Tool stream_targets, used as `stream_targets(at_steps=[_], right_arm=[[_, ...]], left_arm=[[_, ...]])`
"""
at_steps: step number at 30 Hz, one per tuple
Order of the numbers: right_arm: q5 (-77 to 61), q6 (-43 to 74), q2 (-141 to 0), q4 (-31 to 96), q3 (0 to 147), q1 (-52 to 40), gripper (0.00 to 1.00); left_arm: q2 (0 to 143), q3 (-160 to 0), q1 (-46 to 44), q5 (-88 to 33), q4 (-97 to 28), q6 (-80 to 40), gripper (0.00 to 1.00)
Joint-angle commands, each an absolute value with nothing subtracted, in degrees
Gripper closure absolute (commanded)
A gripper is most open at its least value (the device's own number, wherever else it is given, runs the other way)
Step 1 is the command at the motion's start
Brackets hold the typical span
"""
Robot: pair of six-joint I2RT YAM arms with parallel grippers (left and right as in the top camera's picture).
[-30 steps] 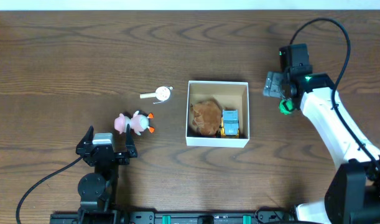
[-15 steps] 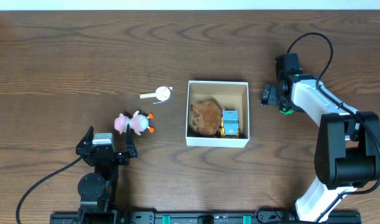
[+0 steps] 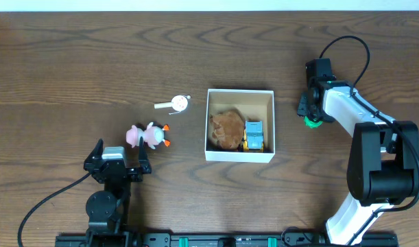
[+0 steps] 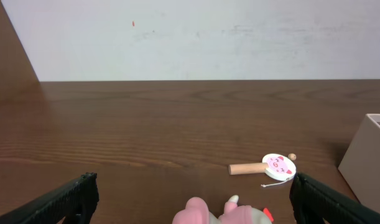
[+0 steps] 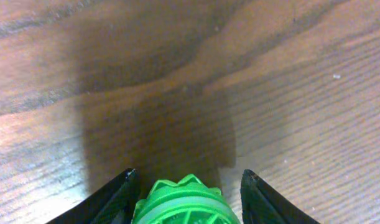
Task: Pack container
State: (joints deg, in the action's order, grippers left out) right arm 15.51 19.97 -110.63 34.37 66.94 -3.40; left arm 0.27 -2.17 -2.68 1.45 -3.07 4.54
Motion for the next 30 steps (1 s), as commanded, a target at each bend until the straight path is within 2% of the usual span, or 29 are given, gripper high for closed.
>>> stream_targets(at_steps=[1, 2, 4, 5, 7, 15, 20, 25, 30], right_arm=[[16.03, 19.70, -113.03, 36.01, 65.73, -2.52, 0.37], [16.03, 19.70, -113.03, 36.10, 65.76, -2.52, 0.32], [16.03, 19.70, -113.03, 36.07, 65.80, -2.52, 0.09], [16.03, 19.70, -113.01, 36.14, 65.82, -2.52, 0.03], [15.92, 19.70, -112.92, 36.71, 65.89, -2.52, 0.01], [5.37, 22.76, -112.84, 37.95, 65.89, -2.55, 0.09], [4.01, 26.15, -112.84, 37.93, 65.89, -2.59, 0.13], [4.03, 26.13, -112.84, 38.44, 65.89, -2.52, 0.30], [4.05, 26.11, -112.81, 39.51, 65.98, -2.52, 0.37]], left_arm=[[0.23, -0.23, -2.42, 1.21, -3.97, 4.91, 0.02], [0.23, -0.23, -2.42, 1.23, -3.97, 4.91, 0.02], [0.23, -0.23, -2.42, 1.23, -3.95, 4.91, 0.02], [0.23, -0.23, -2.42, 1.23, -3.97, 4.91, 0.02], [0.23, -0.23, -2.42, 1.23, -3.97, 4.91, 0.02], [0.23, -0.23, -2.42, 1.23, -3.95, 4.91, 0.02], [0.23, -0.23, -2.42, 1.23, -3.97, 4.91, 0.02], [0.23, -0.23, -2.42, 1.23, -3.97, 4.91, 0.02], [0.23, -0.23, -2.42, 1.23, -3.97, 4.91, 0.02]])
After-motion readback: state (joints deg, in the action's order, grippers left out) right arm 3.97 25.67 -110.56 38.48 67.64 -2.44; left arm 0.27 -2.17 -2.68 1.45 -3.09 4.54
